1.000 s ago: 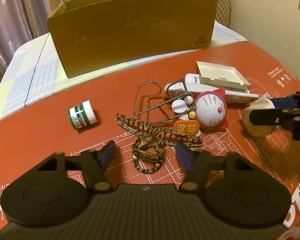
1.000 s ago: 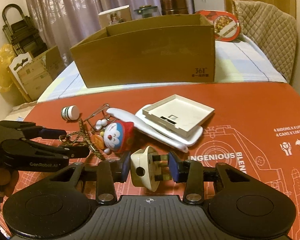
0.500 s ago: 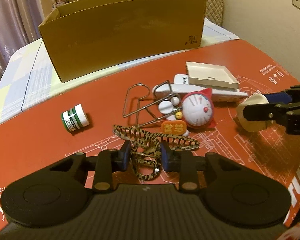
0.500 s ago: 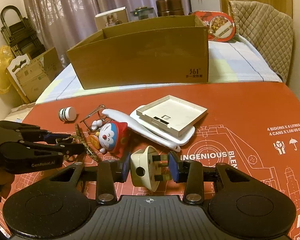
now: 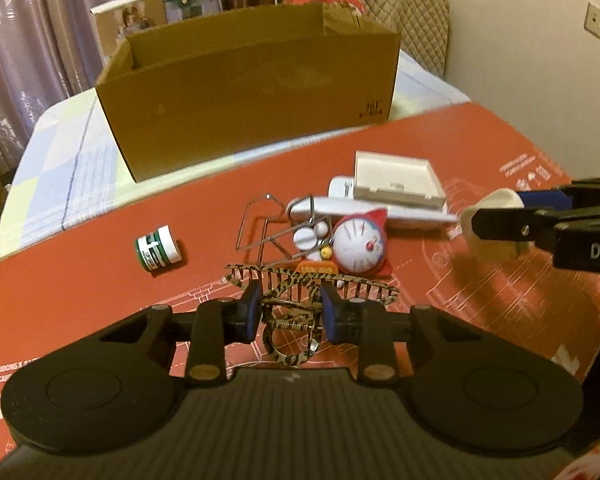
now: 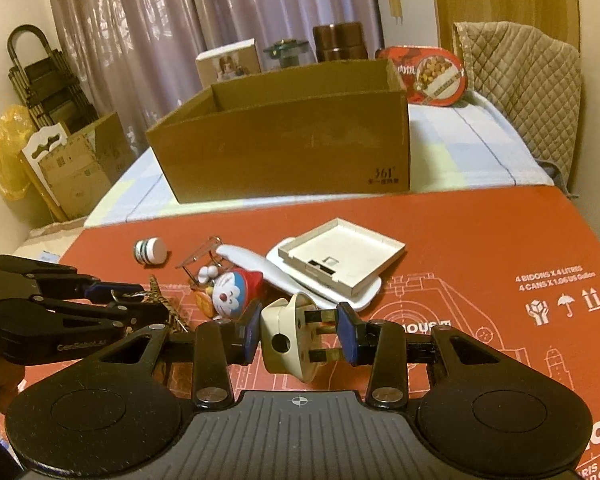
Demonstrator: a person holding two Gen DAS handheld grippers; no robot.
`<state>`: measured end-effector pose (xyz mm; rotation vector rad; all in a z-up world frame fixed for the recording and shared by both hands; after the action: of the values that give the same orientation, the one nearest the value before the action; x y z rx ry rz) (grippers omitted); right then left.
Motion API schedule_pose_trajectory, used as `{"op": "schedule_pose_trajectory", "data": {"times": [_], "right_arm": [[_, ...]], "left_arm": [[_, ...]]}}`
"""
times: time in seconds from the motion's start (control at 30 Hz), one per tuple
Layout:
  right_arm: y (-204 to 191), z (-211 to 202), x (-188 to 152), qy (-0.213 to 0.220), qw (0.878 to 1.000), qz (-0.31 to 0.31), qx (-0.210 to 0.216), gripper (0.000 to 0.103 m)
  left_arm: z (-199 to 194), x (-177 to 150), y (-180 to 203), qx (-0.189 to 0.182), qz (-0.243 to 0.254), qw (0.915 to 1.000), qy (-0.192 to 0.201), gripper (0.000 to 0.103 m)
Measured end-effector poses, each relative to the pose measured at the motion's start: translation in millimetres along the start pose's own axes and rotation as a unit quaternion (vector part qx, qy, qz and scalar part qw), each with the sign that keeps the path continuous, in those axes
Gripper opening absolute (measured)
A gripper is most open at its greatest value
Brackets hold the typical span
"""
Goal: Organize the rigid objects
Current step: 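Grasp the beige plug with the right tool while the left tool grasps the tiger-striped clip, then carry the clip into the box and open the left tool while the right tool holds the plug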
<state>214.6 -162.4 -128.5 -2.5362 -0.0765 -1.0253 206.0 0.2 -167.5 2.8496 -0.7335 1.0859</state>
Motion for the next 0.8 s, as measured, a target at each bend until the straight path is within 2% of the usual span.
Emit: {"op": "schedule_pose_trajectory", "data": {"times": [0.33,0.8], "right_arm": [[-8,-26,16,0.021,1.000,-0.002,0.011,0.037],[-11,-43,29,0.032,0.999,-0.003,0.013,0.037]], "left_arm": [[-33,20,3,0.018,-0.059,0.9981,0.009,0.026],[-55,32,4,0.028,-0.072,0.9969,0.016,0.026]]}}
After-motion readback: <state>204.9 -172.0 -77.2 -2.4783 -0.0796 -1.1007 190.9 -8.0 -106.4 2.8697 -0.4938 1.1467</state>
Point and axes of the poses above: each gripper's, at about its wrist camera, not at the fingertips, and z roughly the way its jaws point, y to its right, x to its top, the point moved 10 cm from there along z, roughly the way its jaws point, and after that the axes turned 11 degrees about z, right-handed, at the moved point
